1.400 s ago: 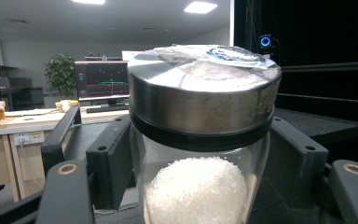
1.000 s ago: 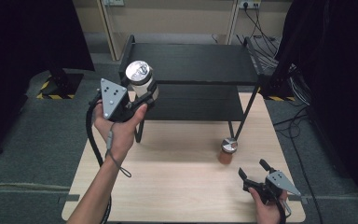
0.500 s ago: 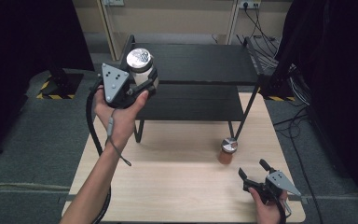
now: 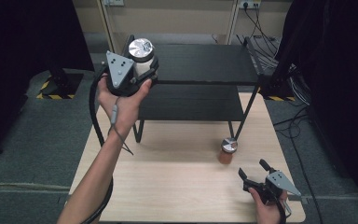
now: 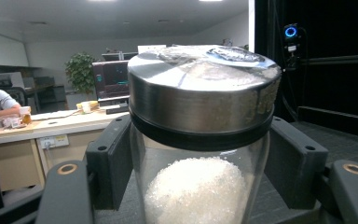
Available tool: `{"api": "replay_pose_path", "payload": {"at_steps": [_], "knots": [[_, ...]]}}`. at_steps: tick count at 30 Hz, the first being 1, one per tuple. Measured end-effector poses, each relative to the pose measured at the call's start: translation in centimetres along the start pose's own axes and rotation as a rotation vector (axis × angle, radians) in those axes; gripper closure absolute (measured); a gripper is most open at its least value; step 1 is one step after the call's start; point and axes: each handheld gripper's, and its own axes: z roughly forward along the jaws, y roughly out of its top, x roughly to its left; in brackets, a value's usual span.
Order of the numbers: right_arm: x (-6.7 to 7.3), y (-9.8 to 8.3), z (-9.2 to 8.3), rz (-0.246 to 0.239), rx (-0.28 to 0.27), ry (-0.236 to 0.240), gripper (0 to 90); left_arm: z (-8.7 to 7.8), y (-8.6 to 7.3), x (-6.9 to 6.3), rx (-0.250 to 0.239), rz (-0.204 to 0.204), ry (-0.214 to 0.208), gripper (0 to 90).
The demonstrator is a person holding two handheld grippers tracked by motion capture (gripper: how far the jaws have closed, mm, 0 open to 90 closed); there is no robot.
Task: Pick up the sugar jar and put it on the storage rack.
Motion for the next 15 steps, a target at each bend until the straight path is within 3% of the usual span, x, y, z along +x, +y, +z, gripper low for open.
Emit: {"api": "replay_pose_path", "payload": {"at_steps": [15], "knots": [[0.0, 0.0, 0.0, -0.002, -0.001, 0.003, 5.0, 1.9, 0.2, -0.3, 0.048, 0.020, 0.036, 31.1]]}}
